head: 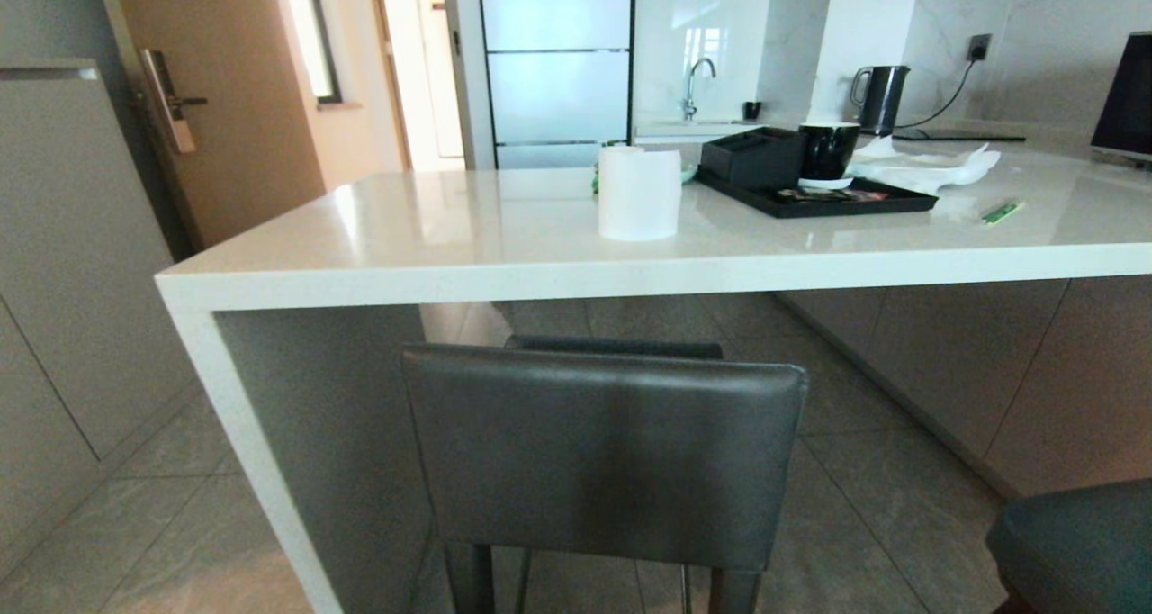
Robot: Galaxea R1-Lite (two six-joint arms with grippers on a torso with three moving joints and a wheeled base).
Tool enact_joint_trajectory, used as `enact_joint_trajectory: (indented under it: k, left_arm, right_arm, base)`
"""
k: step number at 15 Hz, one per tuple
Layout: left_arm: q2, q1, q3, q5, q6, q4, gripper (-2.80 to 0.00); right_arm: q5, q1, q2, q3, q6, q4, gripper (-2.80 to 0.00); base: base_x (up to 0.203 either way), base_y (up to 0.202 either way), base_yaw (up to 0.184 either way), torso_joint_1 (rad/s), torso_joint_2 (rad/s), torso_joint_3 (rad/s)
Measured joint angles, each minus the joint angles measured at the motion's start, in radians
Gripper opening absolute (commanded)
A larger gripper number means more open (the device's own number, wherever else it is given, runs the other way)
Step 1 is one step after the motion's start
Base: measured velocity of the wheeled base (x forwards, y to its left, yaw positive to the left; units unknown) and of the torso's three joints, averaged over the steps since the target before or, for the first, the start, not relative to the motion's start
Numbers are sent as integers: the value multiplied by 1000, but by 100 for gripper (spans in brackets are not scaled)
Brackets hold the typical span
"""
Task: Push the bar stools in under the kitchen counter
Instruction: Pull the gray chair out from under the dining table
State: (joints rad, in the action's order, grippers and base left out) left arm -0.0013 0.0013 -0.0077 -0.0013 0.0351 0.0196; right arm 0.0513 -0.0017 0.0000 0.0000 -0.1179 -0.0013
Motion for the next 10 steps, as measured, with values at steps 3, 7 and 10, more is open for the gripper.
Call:
enact_joint_trajectory:
  k: [3, 7, 10]
  left_arm:
    - [0, 1, 0, 1, 0, 0, -280]
    - [8, 3, -66, -45, 26, -18, -280]
    - [103, 2, -153, -108, 18, -43, -280]
  right_arm:
    - [-3, 0, 0, 0, 10, 0, -280]
    - [6, 0, 0, 0, -19, -1, -280]
    - [99, 0, 17, -67, 11, -3, -280]
  base:
    - [0, 0, 0, 0, 0, 0]
    - [0, 0, 0, 0, 0, 0]
    - [0, 0, 0, 0, 0, 0]
